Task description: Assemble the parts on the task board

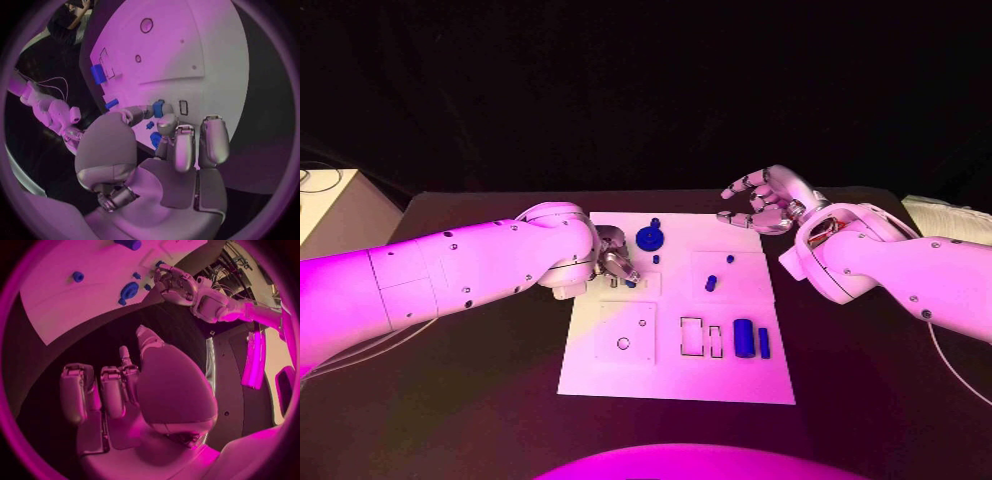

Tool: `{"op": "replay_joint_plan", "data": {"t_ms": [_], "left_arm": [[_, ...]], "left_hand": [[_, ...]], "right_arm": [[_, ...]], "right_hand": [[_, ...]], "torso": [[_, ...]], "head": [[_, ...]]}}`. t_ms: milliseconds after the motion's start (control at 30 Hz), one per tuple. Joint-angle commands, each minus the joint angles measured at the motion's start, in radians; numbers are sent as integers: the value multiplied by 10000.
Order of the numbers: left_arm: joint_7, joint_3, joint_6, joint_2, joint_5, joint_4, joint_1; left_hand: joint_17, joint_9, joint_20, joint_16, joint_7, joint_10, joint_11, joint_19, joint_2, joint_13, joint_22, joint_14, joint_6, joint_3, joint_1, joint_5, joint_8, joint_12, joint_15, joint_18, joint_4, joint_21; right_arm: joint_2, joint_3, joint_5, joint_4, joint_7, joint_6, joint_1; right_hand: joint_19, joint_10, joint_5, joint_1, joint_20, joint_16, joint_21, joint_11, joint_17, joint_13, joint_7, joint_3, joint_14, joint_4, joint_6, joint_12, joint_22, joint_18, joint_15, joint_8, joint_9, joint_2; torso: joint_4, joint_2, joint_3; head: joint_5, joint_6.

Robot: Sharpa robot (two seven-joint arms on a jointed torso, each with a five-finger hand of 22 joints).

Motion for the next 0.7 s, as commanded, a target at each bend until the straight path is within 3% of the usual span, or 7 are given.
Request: {"op": "replay_joint_plan", "data": {"t_ms": [33,433,700], "left_arm": [[93,-24,199,94,130,15,-38],[103,-38,168,167,111,-53,-40],[106,-43,184,171,77,-74,-41]], "left_hand": [[2156,25,-2,55,-204,81,4,91,69,7,6,917,225,1681,-37,-84,33,33,-69,-56,-1747,51],[2175,43,-57,62,-298,177,-63,116,181,51,11,923,315,1106,-246,-271,30,61,-125,-63,-1489,23],[2184,31,-81,64,-343,185,-93,132,76,66,15,926,339,678,-373,-296,-8,67,-150,-66,-1349,7]], "right_arm": [[5,2,-38,-1,48,123,-8],[13,2,-35,-9,60,132,-21],[11,2,-33,-14,61,137,-28]], "right_hand": [[493,-32,63,-85,61,-29,-47,2,1860,1512,26,55,855,25,15,-43,1821,152,81,-50,-16,26],[491,-38,54,-120,61,-36,-56,1,1844,1504,26,71,851,21,11,-48,1816,154,80,-50,-18,34],[491,-38,48,-132,60,-38,-58,2,1840,1503,26,74,850,23,9,-48,1816,154,80,-50,-18,36]], "torso": [[7,1,1],[6,-3,3],[3,-5,0]], "head": [[-11,-10],[-32,-34],[-39,-56]]}}
